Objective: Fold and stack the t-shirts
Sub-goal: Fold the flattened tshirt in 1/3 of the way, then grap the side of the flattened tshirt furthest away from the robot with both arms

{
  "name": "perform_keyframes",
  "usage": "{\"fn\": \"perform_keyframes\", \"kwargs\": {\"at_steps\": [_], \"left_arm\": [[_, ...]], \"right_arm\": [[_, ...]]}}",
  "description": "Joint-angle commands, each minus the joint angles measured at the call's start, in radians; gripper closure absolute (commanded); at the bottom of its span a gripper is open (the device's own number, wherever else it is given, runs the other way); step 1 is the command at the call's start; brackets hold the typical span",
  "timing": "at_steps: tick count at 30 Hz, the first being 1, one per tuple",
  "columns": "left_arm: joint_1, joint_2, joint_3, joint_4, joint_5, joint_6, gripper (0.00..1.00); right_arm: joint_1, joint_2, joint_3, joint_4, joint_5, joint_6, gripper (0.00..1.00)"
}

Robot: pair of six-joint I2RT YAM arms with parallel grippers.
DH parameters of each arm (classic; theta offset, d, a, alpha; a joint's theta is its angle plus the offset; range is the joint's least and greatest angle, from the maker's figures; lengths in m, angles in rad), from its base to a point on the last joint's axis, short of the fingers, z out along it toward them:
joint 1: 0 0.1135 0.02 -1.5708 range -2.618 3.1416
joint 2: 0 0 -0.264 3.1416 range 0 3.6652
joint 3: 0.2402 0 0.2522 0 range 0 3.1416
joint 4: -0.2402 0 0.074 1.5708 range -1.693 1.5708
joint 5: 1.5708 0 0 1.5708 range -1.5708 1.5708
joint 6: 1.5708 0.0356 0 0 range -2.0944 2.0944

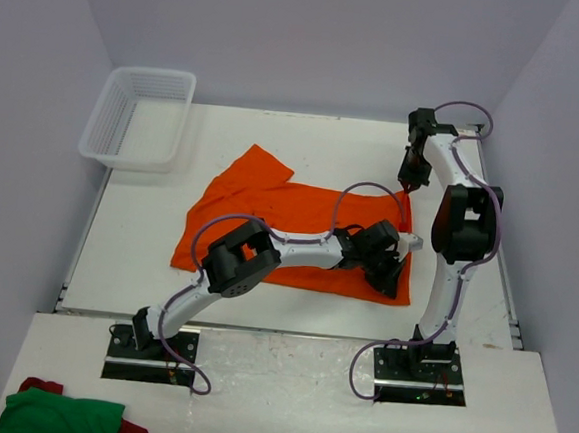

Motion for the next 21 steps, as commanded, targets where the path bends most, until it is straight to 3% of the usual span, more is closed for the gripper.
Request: {"fn": "perform_keyframes", "kwargs": {"at_steps": [1,7,15,20,21], "left_arm": [[-0.005,0.042,0.031,-0.007,0.021,0.025,1.00],[-0.005,-0.024,0.013,-0.038,-0.112,0.060,1.00],[-0.005,-0.185,-0.050,-0.154,-0.375,0.131,0.77],[0.006,-0.331,-0.114,-0.188,-0.503,0.140,0.75],[0.011,-0.349,-0.125,-0.177,-0.478,0.152,0.66]], "right_arm": [[-0.005,0.006,0.059,0.005,0.024,-0.033,1.00],[-0.005,0.014,0.065,0.014,0.022,-0.054,1.00],[-0.005,0.020,0.082,0.020,0.006,-0.062,1.00],[-0.005,0.023,0.081,0.019,0.002,-0.063,1.00],[-0.003,0.025,0.081,0.017,0.006,-0.063,1.00]]}}
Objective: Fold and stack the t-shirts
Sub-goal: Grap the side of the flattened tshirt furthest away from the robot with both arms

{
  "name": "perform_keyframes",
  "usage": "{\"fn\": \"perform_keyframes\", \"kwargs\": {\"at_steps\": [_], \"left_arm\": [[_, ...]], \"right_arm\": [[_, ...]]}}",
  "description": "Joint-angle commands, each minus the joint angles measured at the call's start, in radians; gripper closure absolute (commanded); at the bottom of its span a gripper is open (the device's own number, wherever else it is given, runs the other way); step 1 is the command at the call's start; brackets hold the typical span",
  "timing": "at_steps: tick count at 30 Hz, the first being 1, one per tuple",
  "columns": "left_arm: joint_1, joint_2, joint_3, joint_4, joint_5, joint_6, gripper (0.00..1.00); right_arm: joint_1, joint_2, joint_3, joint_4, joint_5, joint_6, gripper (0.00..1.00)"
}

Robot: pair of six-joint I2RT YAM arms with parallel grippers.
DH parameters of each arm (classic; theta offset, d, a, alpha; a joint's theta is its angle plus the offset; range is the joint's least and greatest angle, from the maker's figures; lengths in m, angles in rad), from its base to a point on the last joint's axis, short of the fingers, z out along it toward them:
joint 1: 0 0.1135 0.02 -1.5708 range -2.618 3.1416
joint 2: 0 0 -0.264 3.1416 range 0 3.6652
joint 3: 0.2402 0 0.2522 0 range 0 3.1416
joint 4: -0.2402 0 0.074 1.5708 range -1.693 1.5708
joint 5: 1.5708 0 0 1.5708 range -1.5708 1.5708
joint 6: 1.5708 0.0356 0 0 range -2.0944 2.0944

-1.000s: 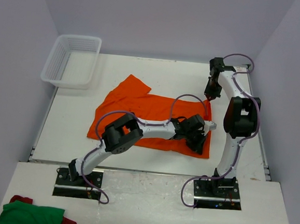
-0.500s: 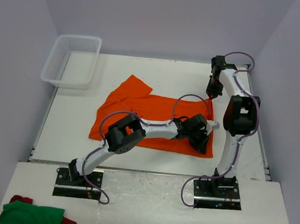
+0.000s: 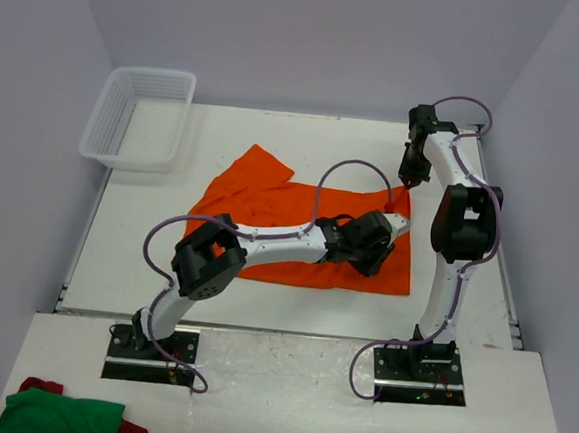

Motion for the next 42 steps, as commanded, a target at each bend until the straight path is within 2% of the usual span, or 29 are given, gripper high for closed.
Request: {"fn": "perform_keyframes", "kwargs": {"at_steps": [1,5,8,15,16,17,20,23,26,31,42], "left_arm": [[0.012,-0.131,0.003,-0.027,-0.045,0.065,0.66],[0.013,-0.177,-0.010,-0.041,-0.095,0.056,0.66],[0.070,-0.217,-0.008,-0.063,-0.169,0.044,0.69],[0.409,-0.168,0.152,-0.231,-0.289,0.076,0.66],[0.436,-0.156,0.169,-0.238,-0.299,0.098,0.64],[0.490,-0.129,0.184,-0.241,-0.312,0.119,0.51],[0.593,-0.067,0.245,-0.218,-0.307,0.197,0.37],[0.680,0.014,0.328,-0.213,-0.241,0.225,0.33],[0.733,0.080,0.364,-0.184,-0.191,0.242,0.33],[0.782,0.193,0.451,-0.189,-0.203,0.271,0.36],[0.843,0.306,0.537,-0.144,-0.177,0.268,0.42]], "right_arm": [[-0.003,0.015,0.040,0.015,0.008,-0.018,1.00],[-0.005,0.012,0.042,0.012,0.013,-0.016,1.00],[-0.003,0.015,0.048,0.010,0.013,-0.020,1.00],[-0.002,0.013,0.031,0.018,0.001,-0.012,1.00],[-0.003,0.009,0.025,0.030,-0.004,-0.012,1.00],[-0.003,0.004,0.017,0.036,-0.010,-0.012,1.00],[-0.003,-0.013,-0.009,0.054,-0.030,-0.010,1.00],[-0.002,-0.022,-0.030,0.065,-0.053,-0.018,1.00],[-0.002,-0.027,-0.040,0.073,-0.062,-0.023,1.00],[0.001,-0.019,-0.061,0.090,-0.088,-0.027,1.00],[0.001,-0.028,-0.063,0.101,-0.088,-0.038,1.00]]}}
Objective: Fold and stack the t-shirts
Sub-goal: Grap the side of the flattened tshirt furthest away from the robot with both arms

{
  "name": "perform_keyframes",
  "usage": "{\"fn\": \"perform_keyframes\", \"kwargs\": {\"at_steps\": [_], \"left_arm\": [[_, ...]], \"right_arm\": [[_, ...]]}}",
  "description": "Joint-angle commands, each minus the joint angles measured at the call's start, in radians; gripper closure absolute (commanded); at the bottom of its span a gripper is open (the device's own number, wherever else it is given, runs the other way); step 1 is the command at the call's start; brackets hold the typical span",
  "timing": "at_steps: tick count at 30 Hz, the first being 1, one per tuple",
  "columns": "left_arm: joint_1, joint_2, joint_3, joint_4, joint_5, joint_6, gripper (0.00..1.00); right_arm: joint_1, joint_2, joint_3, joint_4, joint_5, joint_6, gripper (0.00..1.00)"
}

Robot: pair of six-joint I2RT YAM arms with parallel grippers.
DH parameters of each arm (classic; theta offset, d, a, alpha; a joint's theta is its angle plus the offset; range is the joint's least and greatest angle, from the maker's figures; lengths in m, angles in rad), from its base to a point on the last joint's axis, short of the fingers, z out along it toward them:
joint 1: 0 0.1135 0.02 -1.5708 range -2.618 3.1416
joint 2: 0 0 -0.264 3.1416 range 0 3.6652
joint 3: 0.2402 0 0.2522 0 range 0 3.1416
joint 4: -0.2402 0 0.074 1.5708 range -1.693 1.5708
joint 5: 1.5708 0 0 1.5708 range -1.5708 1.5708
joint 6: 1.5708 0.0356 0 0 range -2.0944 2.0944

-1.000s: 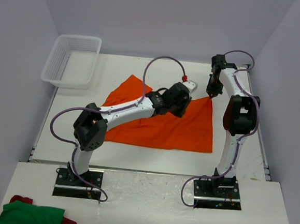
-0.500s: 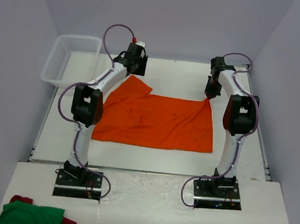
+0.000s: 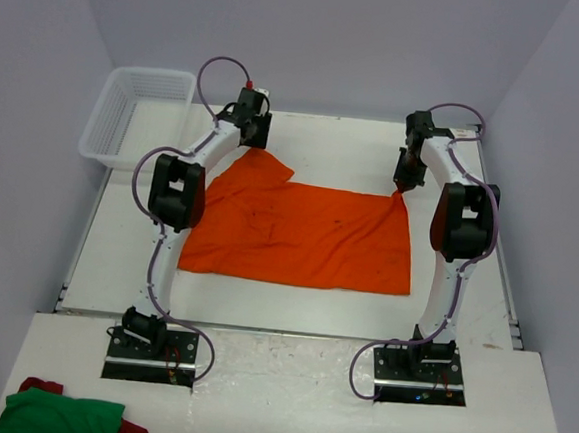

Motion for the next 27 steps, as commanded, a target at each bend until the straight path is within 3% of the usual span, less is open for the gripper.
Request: {"fn": "perform_keyframes", "kwargs": {"at_steps": [1,12,27], "left_arm": [[0.018,0.018,0.064,0.050,0.025,0.024,0.42],[0.018,0.068,0.078,0.041,0.074,0.019,0.46],[0.018,0.110,0.078,0.015,0.083,0.017,0.66]], "right_arm": [[0.001,-0.042,0.001,0.023,-0.008,-0.020,1.00],[0.002,-0.038,0.006,0.019,0.000,-0.022,1.00],[0.001,-0.041,0.008,0.014,0.010,-0.025,1.00]]}}
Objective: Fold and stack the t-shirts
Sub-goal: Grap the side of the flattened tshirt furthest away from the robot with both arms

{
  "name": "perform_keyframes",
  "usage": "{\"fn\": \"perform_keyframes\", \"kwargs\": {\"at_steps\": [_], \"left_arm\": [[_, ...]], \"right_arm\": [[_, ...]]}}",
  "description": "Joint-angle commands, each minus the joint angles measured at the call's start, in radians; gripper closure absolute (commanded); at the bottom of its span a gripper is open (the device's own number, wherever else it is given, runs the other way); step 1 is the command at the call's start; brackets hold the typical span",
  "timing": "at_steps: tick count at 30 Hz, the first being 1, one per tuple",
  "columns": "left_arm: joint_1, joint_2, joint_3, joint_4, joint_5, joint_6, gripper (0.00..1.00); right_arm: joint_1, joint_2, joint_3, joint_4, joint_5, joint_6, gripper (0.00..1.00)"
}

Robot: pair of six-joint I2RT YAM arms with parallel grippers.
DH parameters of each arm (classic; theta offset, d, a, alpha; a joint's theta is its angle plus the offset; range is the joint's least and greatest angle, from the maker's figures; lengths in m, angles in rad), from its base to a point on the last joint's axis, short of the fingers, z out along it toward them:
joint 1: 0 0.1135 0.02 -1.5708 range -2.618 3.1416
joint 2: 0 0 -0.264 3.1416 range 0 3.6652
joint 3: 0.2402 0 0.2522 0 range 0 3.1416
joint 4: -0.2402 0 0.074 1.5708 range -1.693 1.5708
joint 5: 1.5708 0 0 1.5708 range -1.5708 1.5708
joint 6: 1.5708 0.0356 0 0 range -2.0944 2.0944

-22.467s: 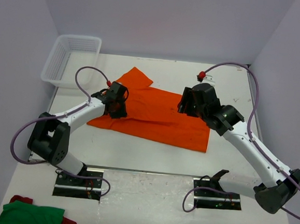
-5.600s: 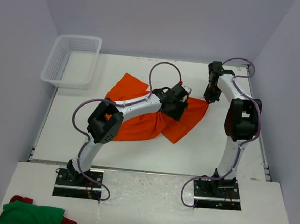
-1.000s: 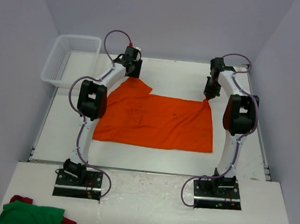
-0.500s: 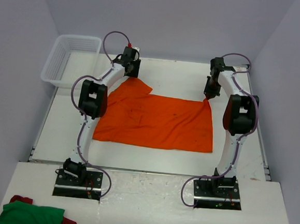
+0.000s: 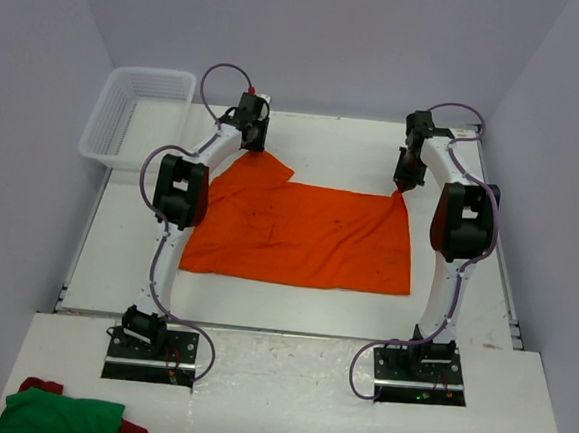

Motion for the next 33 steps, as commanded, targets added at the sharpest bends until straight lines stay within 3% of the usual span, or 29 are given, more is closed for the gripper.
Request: {"fn": "perform_keyframes", "kwargs": {"at_steps": [1,6,12,20,33], "left_arm": [[0.002,0.023,0.022,-0.009,0.012,0.018,0.66],[0.002,0.028,-0.001,-0.002,-0.006,0.024,0.74],[0.002,0.002,0.010,0.010,-0.031,0.027,1.00],[-0.009,-0.205,-0.114,0.076,-0.088,0.071,1.00],[-0.050,-0.432,-0.304,0.093,-0.131,-0.007,1.00]], "right_arm": [[0.001,-0.040,0.009,0.009,0.009,-0.020,1.00],[-0.001,-0.032,0.012,0.006,0.002,-0.018,1.00],[0.001,-0.014,0.024,0.007,0.015,-0.020,1.00],[-0.004,0.008,0.077,0.007,0.061,-0.018,1.00],[-0.018,-0.003,0.110,-0.006,0.036,-0.018,1.00]]}}
